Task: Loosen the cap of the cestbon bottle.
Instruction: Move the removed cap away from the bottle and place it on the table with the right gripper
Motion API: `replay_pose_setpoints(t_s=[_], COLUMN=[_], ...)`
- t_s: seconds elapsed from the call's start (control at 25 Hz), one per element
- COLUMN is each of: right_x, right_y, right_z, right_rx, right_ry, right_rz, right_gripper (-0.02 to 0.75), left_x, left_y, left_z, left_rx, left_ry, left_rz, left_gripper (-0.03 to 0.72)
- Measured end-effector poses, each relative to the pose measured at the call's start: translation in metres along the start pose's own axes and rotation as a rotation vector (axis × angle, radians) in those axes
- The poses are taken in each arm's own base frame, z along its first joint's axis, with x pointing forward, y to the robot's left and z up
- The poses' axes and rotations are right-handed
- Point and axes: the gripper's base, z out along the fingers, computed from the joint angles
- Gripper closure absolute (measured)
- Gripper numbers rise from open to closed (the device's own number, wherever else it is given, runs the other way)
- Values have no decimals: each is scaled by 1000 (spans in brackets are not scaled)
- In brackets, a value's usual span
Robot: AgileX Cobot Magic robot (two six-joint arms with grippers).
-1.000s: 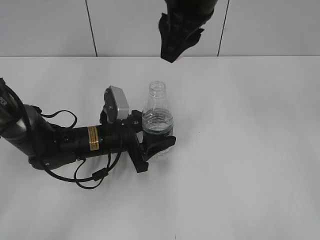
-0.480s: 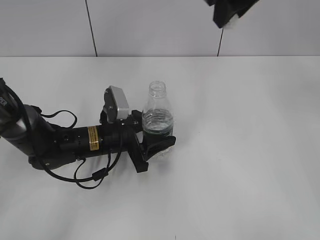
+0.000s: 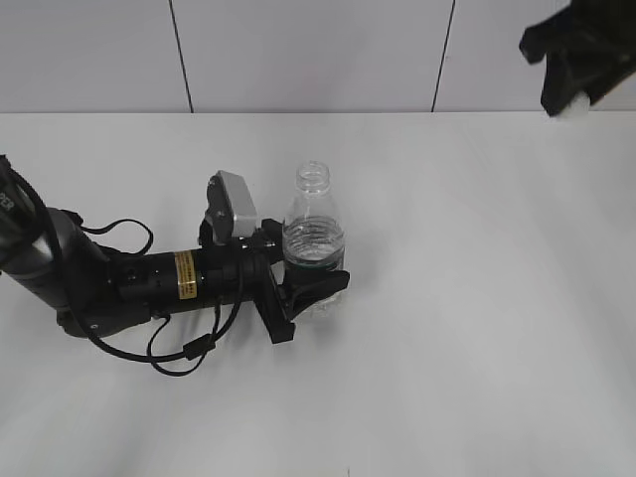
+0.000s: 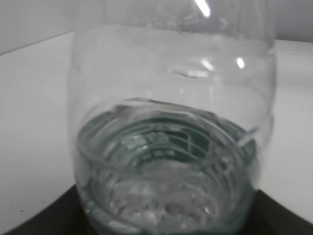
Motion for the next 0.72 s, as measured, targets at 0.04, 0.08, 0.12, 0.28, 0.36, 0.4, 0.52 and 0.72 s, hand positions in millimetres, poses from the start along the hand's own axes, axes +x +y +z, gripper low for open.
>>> replay_pose_setpoints(t_s=[0.04,0.08,0.12,0.28,0.36,0.4,0.52,0.72], right_x=[5,11,15,28,32,35,39,42], right_y=[-1,-1,0,4,5,6,9,9], right_z=[7,16,25,54,66,72,89,123], right_rx=[-9,-20,-27,-41,-35,-34,-48,-59], right_ry=[30,58,71,64,36,28,-2,41], right_rz=[10,15,18,27,28,30,47,60], right_gripper=[448,448,448,448,448,448,448,448], left_x=[0,0,0,0,0,0,0,0], left_y=[0,0,0,0,0,0,0,0], left_z=[0,0,0,0,0,0,0,0], left_rx=[0,0,0,0,0,0,0,0], left_ry=[0,0,0,0,-1,-1,-1,-1], left_rz=[0,0,0,0,0,0,0,0], left_gripper=[279,279,279,279,279,279,279,279])
